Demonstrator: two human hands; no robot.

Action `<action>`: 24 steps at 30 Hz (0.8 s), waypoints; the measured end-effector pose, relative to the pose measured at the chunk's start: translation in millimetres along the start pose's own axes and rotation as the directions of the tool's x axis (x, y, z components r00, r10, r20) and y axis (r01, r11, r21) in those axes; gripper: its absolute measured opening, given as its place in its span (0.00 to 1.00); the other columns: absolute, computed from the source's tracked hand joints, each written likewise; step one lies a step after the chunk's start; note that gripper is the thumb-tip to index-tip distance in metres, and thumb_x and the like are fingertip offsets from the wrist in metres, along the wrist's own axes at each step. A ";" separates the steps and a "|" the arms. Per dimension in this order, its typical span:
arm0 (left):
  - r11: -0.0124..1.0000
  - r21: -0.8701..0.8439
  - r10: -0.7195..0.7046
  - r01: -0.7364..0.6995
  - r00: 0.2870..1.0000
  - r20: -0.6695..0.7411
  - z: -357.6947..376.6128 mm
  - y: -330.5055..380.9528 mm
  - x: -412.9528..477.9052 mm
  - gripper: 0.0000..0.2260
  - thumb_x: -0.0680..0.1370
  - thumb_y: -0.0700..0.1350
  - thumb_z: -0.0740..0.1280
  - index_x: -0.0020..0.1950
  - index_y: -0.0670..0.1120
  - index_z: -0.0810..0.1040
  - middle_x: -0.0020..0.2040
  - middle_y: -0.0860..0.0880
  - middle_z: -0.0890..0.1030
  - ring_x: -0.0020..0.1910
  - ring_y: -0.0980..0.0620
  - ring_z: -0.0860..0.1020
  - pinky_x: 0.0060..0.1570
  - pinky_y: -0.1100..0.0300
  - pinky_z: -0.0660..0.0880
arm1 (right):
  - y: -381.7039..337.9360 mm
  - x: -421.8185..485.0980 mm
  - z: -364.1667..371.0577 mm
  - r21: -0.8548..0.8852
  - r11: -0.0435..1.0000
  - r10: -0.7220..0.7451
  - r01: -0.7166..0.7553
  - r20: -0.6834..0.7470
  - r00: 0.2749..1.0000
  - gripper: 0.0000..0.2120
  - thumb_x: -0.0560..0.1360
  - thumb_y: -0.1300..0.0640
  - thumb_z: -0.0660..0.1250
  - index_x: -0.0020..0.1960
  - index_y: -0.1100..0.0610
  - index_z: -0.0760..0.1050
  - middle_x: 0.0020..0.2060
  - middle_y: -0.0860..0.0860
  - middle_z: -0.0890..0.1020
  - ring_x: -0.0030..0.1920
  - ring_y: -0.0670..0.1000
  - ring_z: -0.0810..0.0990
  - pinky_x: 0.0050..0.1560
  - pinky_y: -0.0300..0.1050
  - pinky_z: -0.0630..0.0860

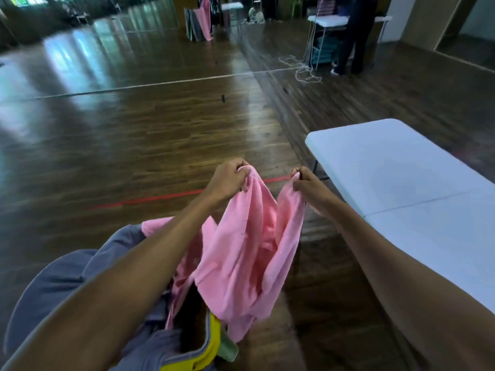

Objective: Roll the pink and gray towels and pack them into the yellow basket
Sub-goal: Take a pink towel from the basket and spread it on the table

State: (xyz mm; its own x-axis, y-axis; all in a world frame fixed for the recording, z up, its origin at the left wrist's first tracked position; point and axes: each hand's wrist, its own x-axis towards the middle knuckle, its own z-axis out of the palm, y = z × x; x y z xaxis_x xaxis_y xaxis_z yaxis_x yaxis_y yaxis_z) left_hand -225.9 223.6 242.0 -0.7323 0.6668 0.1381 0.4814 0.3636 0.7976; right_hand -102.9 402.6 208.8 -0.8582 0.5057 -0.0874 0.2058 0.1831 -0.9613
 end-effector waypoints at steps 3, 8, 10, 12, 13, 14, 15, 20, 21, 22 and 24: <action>1.000 0.017 0.018 -0.017 0.999 -0.050 0.0 17.5 51.1 0.09 0.78 0.40 0.60 0.40 0.47 0.76 0.34 0.44 0.83 0.32 0.50 0.83 0.42 0.55 0.78 | -13.0 37.2 -27.2 -0.082 0.994 -0.073 0.070 -0.027 0.997 0.06 0.69 0.66 0.59 0.43 0.57 0.69 0.37 0.51 0.72 0.42 0.50 0.71 0.43 0.46 0.68; 0.999 0.033 0.043 -0.039 0.993 -0.109 3.8 36.7 144.4 0.10 0.78 0.39 0.59 0.38 0.48 0.74 0.33 0.44 0.82 0.31 0.51 0.83 0.41 0.51 0.80 | -31.9 119.4 -76.3 -0.303 0.943 -0.172 0.141 -0.076 0.982 0.18 0.61 0.55 0.60 0.45 0.67 0.73 0.34 0.51 0.74 0.36 0.48 0.72 0.37 0.45 0.68; 0.998 0.030 0.057 -0.053 0.984 -0.168 4.1 35.9 180.9 0.09 0.77 0.41 0.59 0.38 0.49 0.75 0.33 0.45 0.83 0.32 0.52 0.83 0.43 0.53 0.80 | -45.7 148.9 -91.5 -0.355 0.920 -0.215 0.166 -0.101 0.971 0.10 0.64 0.57 0.63 0.41 0.64 0.75 0.33 0.51 0.76 0.36 0.49 0.73 0.36 0.43 0.68; 0.997 0.027 0.080 -0.076 0.976 -0.202 4.9 33.9 218.7 0.08 0.74 0.43 0.59 0.38 0.48 0.75 0.32 0.46 0.83 0.32 0.54 0.82 0.45 0.55 0.80 | -55.0 184.6 -106.9 -0.398 0.897 -0.264 0.191 -0.137 0.955 0.04 0.69 0.64 0.66 0.42 0.61 0.79 0.36 0.51 0.78 0.38 0.49 0.75 0.36 0.41 0.67; 0.997 0.028 0.082 -0.078 0.974 -0.212 4.5 33.0 239.7 0.08 0.74 0.43 0.59 0.39 0.47 0.76 0.32 0.46 0.82 0.31 0.55 0.82 0.45 0.54 0.80 | -60.9 204.1 -114.2 -0.422 0.886 -0.282 0.193 -0.160 0.946 0.06 0.70 0.65 0.67 0.45 0.61 0.81 0.37 0.52 0.80 0.40 0.49 0.76 0.37 0.40 0.68; 0.997 0.033 0.081 -0.076 0.972 -0.221 3.6 30.9 262.2 0.08 0.75 0.42 0.59 0.41 0.45 0.77 0.32 0.47 0.82 0.31 0.55 0.82 0.46 0.54 0.80 | -66.6 226.4 -121.8 -0.449 0.873 -0.295 0.188 -0.182 0.938 0.07 0.71 0.65 0.67 0.48 0.61 0.82 0.39 0.53 0.81 0.41 0.50 0.78 0.39 0.39 0.71; 0.997 0.040 0.077 -0.070 0.970 -0.231 1.7 28.1 284.9 0.08 0.75 0.42 0.59 0.42 0.44 0.77 0.32 0.47 0.82 0.32 0.54 0.82 0.47 0.53 0.79 | -72.4 249.9 -129.3 -0.482 0.857 -0.305 0.182 -0.191 0.933 0.07 0.72 0.64 0.67 0.49 0.62 0.82 0.41 0.54 0.83 0.43 0.51 0.80 0.42 0.42 0.74; 0.997 0.074 0.050 -0.029 0.951 -0.307 -11.4 6.9 406.4 0.09 0.72 0.43 0.58 0.41 0.46 0.78 0.39 0.43 0.84 0.40 0.44 0.83 0.47 0.49 0.79 | -94.1 378.8 -174.1 -0.557 0.825 -0.288 0.094 -0.272 0.918 0.10 0.72 0.64 0.61 0.44 0.59 0.81 0.43 0.58 0.84 0.46 0.57 0.82 0.49 0.53 0.80; 0.997 0.082 0.037 -0.011 0.946 -0.323 -15.7 0.7 429.5 0.09 0.72 0.44 0.58 0.41 0.47 0.78 0.39 0.43 0.84 0.40 0.44 0.83 0.47 0.49 0.79 | -97.4 398.9 -183.6 -0.562 0.824 -0.275 0.067 -0.294 0.916 0.13 0.71 0.65 0.58 0.44 0.59 0.81 0.43 0.58 0.84 0.46 0.58 0.82 0.48 0.55 0.81; 0.996 0.084 0.025 0.004 0.940 -0.340 -20.4 -3.4 450.9 0.09 0.71 0.44 0.57 0.40 0.48 0.78 0.40 0.43 0.84 0.41 0.44 0.83 0.47 0.49 0.79 | -100.4 418.3 -193.6 -0.581 0.813 -0.263 0.037 -0.310 0.913 0.14 0.70 0.65 0.56 0.44 0.59 0.81 0.43 0.57 0.83 0.46 0.58 0.82 0.48 0.55 0.81; 0.996 0.080 -0.004 0.036 0.928 -0.373 -31.9 -12.2 493.9 0.09 0.70 0.46 0.57 0.40 0.49 0.77 0.41 0.42 0.84 0.41 0.44 0.83 0.47 0.48 0.80 | -107.2 454.2 -214.1 -0.625 0.780 -0.253 -0.016 -0.340 0.906 0.16 0.70 0.65 0.56 0.46 0.59 0.81 0.45 0.57 0.83 0.48 0.58 0.81 0.50 0.53 0.80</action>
State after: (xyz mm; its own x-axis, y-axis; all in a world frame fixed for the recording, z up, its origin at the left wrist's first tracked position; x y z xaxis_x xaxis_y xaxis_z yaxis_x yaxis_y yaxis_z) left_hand -608.8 527.7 319.2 -0.8609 0.3749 0.3441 0.4916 0.4380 0.7527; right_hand -414.1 793.2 328.1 -0.6699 0.6981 0.2528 0.4685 0.6616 -0.5854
